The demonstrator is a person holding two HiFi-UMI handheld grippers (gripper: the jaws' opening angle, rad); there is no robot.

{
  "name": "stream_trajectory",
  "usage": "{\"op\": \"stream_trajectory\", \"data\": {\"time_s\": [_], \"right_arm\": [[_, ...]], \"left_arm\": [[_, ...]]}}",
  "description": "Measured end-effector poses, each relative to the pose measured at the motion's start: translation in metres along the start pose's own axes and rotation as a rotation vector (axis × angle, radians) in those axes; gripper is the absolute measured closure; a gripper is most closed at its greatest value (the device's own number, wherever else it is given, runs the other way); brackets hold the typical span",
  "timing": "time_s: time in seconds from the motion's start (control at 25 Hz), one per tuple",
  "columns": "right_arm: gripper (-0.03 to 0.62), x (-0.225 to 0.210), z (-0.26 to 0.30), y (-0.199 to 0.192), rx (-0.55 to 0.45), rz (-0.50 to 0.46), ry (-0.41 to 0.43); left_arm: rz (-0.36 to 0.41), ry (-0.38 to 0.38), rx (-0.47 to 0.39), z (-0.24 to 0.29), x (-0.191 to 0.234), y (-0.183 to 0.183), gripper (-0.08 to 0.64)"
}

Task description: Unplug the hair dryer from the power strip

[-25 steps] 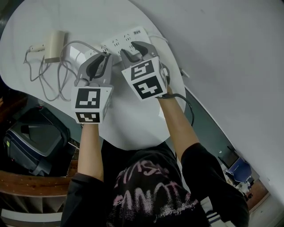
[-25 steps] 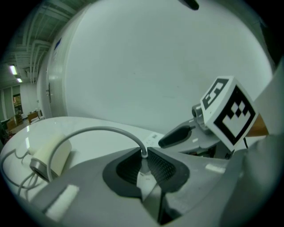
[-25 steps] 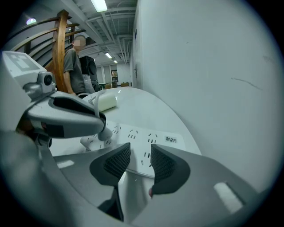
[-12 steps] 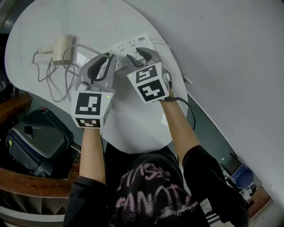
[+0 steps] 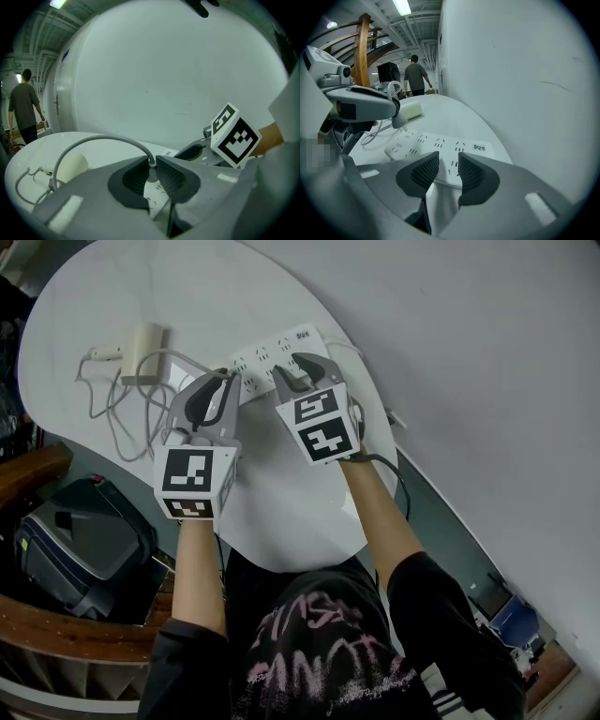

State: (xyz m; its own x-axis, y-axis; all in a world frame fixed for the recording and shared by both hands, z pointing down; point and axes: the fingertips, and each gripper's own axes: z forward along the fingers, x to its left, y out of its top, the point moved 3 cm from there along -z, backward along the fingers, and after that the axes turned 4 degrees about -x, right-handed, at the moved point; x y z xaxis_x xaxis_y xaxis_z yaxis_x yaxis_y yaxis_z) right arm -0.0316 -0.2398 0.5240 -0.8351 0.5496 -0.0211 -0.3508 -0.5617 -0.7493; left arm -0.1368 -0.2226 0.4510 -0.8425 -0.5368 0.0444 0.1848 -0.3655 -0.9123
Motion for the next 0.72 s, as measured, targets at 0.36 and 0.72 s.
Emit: {"op": "stream_trajectory", "data": {"time_s": [0.36,0.72], "right_arm": [[0.495,-0.003,-0.006,0.007,-0.043,0.016,-0.017],[0.568,-0.006,-0.017,0.016,-0.119,0.036,-0.046]], "left_arm": [[0.002,0.001,0.014,0.001,0.003,-0.005,0.506],[-0.003,0.013,0.020,0.001,0.004,-0.009,0.506]]}}
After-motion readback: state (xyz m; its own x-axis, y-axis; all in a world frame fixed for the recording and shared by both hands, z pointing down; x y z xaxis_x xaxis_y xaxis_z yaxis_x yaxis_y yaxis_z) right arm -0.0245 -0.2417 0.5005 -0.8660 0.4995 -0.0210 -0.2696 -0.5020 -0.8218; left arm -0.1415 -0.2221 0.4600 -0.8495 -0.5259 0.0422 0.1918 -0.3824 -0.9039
